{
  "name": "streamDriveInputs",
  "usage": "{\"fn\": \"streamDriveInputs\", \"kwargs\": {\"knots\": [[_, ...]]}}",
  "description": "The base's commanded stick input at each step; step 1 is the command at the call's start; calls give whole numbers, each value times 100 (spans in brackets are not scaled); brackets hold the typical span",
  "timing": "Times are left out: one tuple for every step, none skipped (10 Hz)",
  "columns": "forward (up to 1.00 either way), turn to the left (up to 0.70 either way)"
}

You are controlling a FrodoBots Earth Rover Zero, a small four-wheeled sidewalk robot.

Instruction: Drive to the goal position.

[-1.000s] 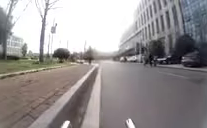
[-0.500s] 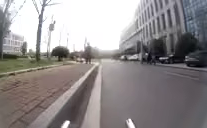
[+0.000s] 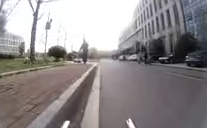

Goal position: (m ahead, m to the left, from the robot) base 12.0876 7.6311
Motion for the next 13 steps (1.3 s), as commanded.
{"fn": "streamDriveInputs", "kwargs": {"knots": [[67,0],[67,0],[67,0],[67,0],[67,0],[67,0],[67,0],[67,-5],[67,-10],[67,-13],[68,-14],[67,-13],[67,-13]]}}
